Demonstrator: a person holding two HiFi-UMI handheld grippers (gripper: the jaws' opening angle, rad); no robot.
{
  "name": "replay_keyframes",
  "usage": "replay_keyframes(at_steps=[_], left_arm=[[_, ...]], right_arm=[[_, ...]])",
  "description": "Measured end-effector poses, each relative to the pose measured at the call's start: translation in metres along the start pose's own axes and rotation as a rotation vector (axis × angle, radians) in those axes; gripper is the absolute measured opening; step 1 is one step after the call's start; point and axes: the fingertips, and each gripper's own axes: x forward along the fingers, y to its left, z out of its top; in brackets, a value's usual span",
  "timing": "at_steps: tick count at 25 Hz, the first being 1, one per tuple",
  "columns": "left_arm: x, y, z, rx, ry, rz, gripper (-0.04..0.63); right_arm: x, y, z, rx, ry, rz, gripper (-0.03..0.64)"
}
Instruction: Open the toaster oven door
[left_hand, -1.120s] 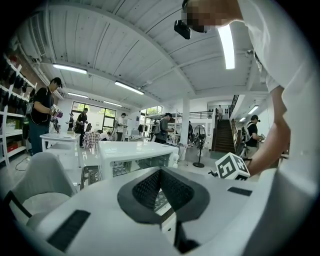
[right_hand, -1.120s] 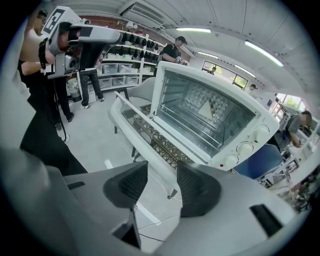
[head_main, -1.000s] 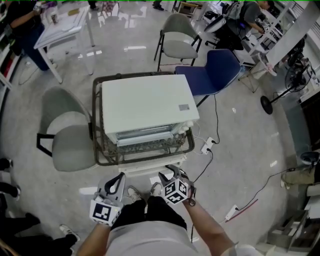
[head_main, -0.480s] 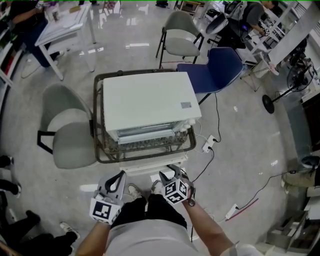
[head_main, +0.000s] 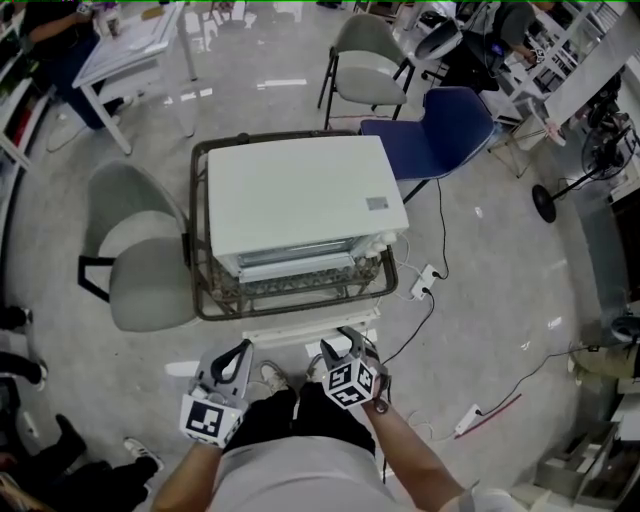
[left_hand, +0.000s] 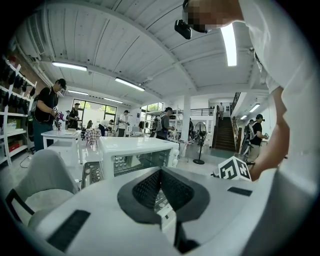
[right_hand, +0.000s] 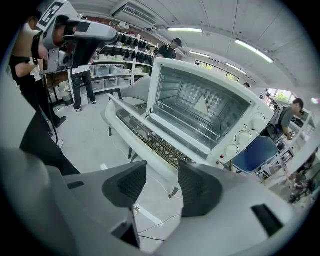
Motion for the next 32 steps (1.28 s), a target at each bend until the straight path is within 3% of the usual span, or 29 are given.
replay_keyframes(at_steps=[32], left_arm=[[0.025, -0.018, -0.036, 0.003, 0.120, -0.015, 0.017]], right_arm=[[0.027, 0.017, -0.038, -0.009, -0.116, -0.127, 0.199]])
